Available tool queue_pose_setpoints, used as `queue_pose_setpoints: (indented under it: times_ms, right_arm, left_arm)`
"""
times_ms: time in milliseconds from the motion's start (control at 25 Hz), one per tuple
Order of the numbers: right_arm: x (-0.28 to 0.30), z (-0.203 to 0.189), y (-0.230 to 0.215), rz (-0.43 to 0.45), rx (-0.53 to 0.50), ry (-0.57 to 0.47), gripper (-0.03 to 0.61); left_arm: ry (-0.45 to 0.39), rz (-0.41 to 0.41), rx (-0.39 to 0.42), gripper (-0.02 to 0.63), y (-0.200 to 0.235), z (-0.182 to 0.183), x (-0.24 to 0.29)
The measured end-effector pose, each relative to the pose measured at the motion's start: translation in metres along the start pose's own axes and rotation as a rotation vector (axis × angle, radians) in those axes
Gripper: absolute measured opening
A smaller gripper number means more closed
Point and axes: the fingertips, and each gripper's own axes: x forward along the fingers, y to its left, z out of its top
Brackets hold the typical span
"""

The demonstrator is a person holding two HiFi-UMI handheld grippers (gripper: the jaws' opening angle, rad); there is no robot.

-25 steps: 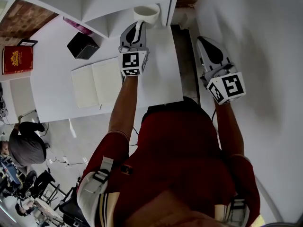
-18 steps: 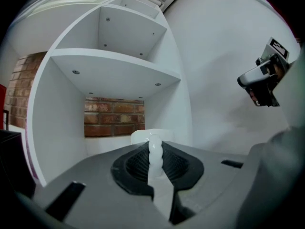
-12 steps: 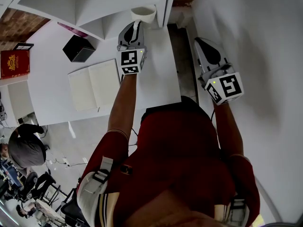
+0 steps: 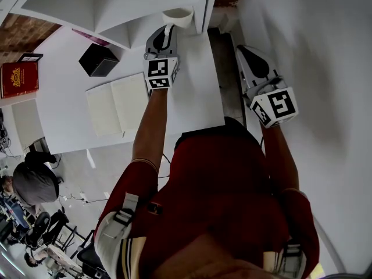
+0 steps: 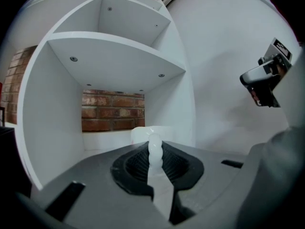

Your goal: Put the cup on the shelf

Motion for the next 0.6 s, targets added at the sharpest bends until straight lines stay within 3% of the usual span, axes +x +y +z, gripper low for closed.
queue_pose_setpoints:
  times_ms: [600]
  right_arm:
    - [0.002,0.002,0.003,0.001,0.004,-0.011,-0.003]
  left_arm:
    - [0.079,-0.031,-0.008,0.046,0.000,-0.015,-0.003]
